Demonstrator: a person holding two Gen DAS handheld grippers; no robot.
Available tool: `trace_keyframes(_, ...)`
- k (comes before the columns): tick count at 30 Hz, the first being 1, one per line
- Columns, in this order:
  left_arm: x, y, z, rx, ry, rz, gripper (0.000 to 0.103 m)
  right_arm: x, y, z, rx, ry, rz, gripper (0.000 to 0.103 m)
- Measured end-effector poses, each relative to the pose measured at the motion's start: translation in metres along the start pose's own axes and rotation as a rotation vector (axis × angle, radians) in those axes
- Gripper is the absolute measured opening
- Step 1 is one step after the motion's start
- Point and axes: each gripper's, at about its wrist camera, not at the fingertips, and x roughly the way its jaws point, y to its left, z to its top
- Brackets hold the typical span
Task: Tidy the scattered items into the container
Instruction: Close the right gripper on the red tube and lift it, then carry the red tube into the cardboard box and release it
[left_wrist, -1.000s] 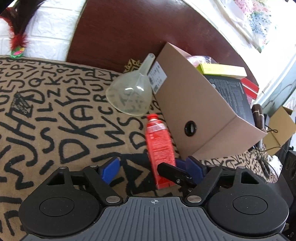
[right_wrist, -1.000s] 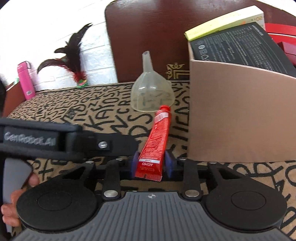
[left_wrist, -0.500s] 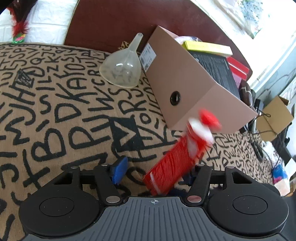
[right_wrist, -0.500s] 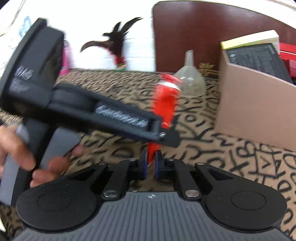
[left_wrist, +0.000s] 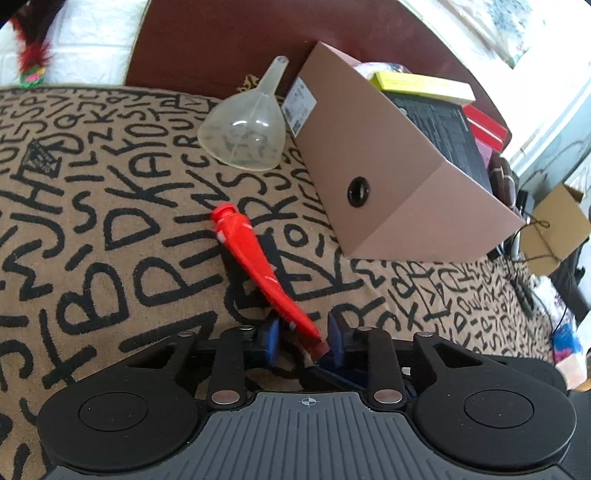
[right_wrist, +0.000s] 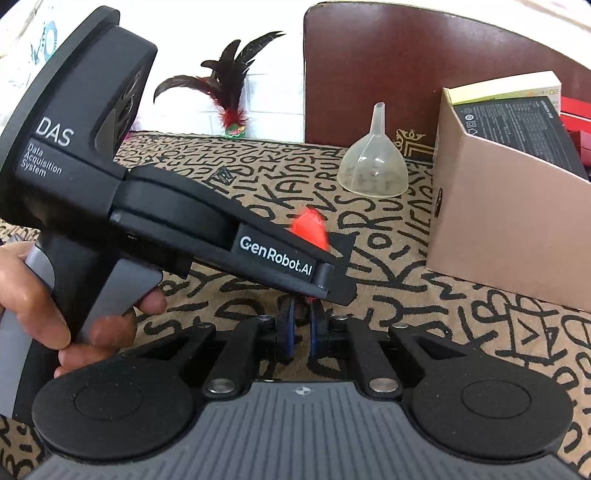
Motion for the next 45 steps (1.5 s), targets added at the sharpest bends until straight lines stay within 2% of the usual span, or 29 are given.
trace_keyframes(2,-0.001,0.003,0.003,-0.017,-0.003,0.002,0.043,0.004,0.0,0.001,-0.007,0.001,-0.007,0.01)
trace_keyframes(6,0.0,0.01,0.011,-0.087,-0.013,-0.018,0.057,0.009,-0.002,0.002,-0.004,-0.007,-0.016,0.01)
trace_keyframes(9,0.003,0.009,0.016,-0.083,-0.028,-0.001,0.061,0.014,-0.004,0.004,-0.004,-0.009,-0.025,0.01)
trace_keyframes(10,0.004,0.009,0.018,-0.08,-0.023,0.0,0.058,0.016,-0.004,0.005,-0.007,-0.009,-0.027,0.01)
trace_keyframes(11,0.006,0.009,0.019,-0.074,-0.017,0.005,0.053,0.018,-0.004,0.006,-0.013,-0.011,-0.029,0.01)
trace_keyframes(12,0.007,0.009,0.02,-0.067,-0.011,0.014,0.043,0.019,-0.003,0.006,-0.02,-0.013,-0.032,0.01)
trace_keyframes(13,0.009,0.009,0.02,-0.062,-0.003,0.02,0.041,0.021,-0.003,0.007,-0.027,-0.016,-0.037,0.01)
trace_keyframes(16,0.011,0.013,0.023,-0.08,0.004,0.012,0.04,0.028,-0.002,0.01,-0.046,-0.02,-0.057,0.018)
trace_keyframes(18,0.011,0.017,0.025,-0.102,0.006,-0.007,0.05,0.032,-0.002,0.012,-0.052,-0.021,-0.061,0.02)
trace_keyframes(19,0.012,0.018,0.026,-0.11,0.005,-0.018,0.051,0.034,-0.002,0.013,-0.056,-0.023,-0.063,0.02)
trace_keyframes(20,0.013,0.018,0.028,-0.112,0.006,-0.017,0.05,0.036,-0.002,0.013,-0.061,-0.023,-0.066,0.02)
trace_keyframes(21,0.015,0.018,0.029,-0.103,0.009,-0.01,0.044,0.038,-0.003,0.014,-0.066,-0.021,-0.065,0.02)
trace_keyframes(24,0.016,0.012,0.029,-0.059,0.019,0.019,0.033,0.04,-0.006,0.014,-0.052,-0.017,-0.054,0.012)
trace_keyframes(26,0.013,0.008,0.027,-0.053,0.024,0.024,0.029,0.037,-0.01,0.014,-0.03,-0.015,-0.041,0.011)
trace_keyframes(32,-0.009,-0.02,0.023,-0.031,-0.01,0.018,0.028,0.011,-0.014,0.01,-0.006,-0.045,-0.031,0.011)
trace_keyframes(40,-0.046,-0.09,0.031,0.08,-0.115,-0.025,0.027,-0.063,-0.027,0.016,-0.001,-0.191,-0.091,0.011)
trace_keyframes(45,-0.046,-0.135,0.041,0.135,-0.127,-0.065,0.028,-0.103,-0.045,0.02,-0.003,-0.26,-0.151,0.011)
